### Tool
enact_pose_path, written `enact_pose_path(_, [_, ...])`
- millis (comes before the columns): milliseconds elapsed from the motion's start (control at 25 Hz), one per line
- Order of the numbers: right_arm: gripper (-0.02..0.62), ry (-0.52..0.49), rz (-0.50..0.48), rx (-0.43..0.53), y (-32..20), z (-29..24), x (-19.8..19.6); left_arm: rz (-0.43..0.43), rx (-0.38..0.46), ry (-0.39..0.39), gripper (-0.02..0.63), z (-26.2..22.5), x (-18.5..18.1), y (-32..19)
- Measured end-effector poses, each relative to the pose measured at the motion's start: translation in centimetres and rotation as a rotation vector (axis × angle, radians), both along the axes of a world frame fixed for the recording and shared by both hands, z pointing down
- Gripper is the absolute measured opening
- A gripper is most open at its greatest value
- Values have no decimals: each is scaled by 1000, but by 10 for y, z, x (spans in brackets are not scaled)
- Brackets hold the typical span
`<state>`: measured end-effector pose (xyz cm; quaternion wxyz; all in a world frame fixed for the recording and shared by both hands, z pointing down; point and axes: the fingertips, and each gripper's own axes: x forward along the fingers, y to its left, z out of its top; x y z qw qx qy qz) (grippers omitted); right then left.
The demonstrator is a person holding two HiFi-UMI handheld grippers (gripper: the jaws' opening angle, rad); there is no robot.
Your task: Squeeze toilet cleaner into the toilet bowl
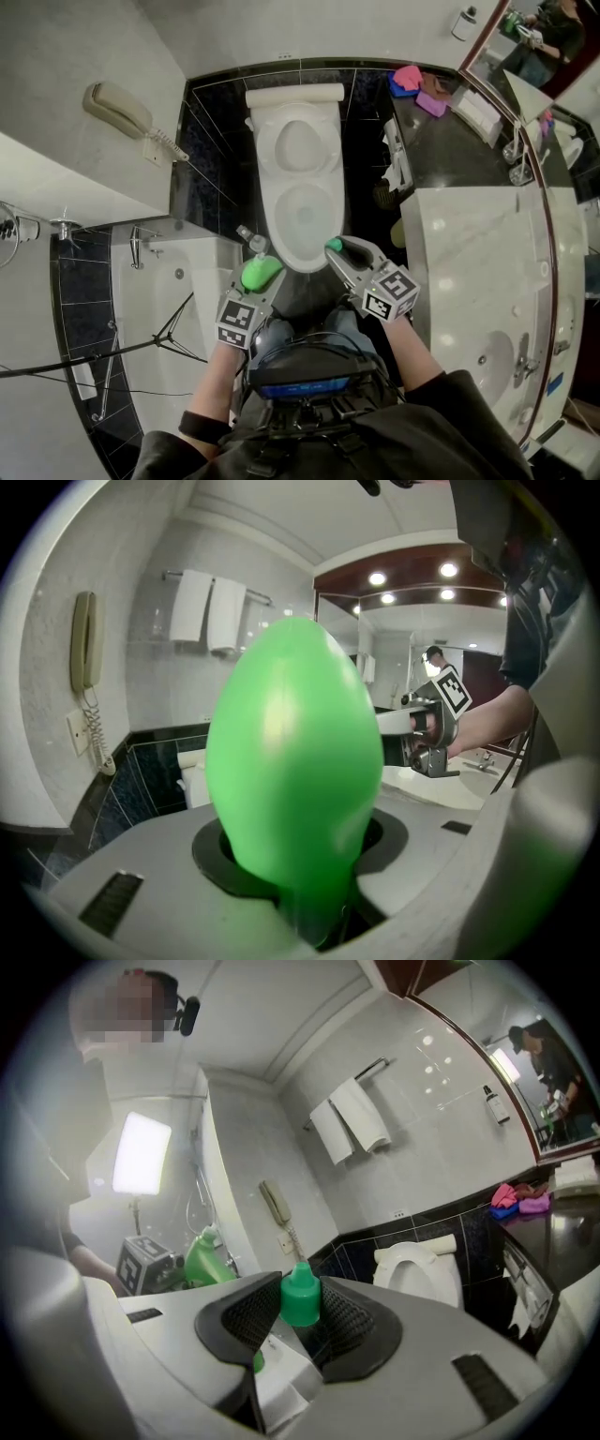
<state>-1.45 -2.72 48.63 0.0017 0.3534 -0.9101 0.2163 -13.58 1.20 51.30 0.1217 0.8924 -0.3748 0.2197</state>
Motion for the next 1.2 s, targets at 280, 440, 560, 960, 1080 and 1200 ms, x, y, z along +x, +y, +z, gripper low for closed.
enact_pose_path(280, [146,-302,-151,36,-4,-73,-30,107,7,17,179,-11,23,7])
enact_pose_path(440, [144,-395,-260,64,4,-109,-52,176,11,31,181,-20,33,11])
enact_pose_path(560, [144,-440,-310,86,7,-126,-62,217,11,39,181,-25,39,14])
enact_pose_path(960, [143,-440,-476,166,22,-145,-80,359,3,90,181,-46,53,24])
enact_pose_path(1080, [143,-462,-537,160,32,-155,-83,402,-9,117,181,-53,57,28])
enact_pose_path(1200, [143,-469,-579,212,35,-160,-83,466,-31,158,181,-62,62,36])
